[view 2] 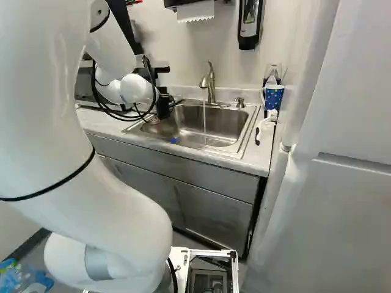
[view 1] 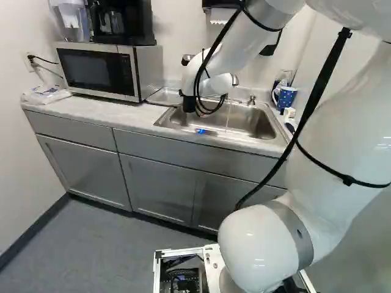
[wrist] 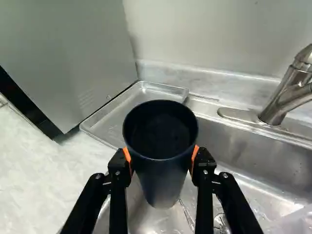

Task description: Rinse the cup and place it in the tray

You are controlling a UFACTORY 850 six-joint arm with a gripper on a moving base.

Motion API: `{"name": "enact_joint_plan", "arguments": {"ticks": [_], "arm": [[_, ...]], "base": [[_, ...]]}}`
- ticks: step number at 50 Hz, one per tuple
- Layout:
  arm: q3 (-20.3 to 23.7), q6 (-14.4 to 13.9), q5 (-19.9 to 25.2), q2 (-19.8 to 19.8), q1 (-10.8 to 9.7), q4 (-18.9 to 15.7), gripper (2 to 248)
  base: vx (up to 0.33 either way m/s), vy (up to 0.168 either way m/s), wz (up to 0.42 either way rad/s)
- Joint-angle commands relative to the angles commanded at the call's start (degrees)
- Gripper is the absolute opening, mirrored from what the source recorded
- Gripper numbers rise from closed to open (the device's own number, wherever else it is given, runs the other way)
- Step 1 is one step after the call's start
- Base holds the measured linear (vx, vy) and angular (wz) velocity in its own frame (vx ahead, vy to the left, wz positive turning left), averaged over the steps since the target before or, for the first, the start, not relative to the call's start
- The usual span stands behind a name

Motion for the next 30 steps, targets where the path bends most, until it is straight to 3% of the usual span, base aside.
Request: {"name": "enact_joint_plan", "arguments": {"ticks": [30], "arm": [[0.0,17.9,0.0,0.0,0.0,0.0,125]], "base": [[0.000,0.000,0.000]]}}
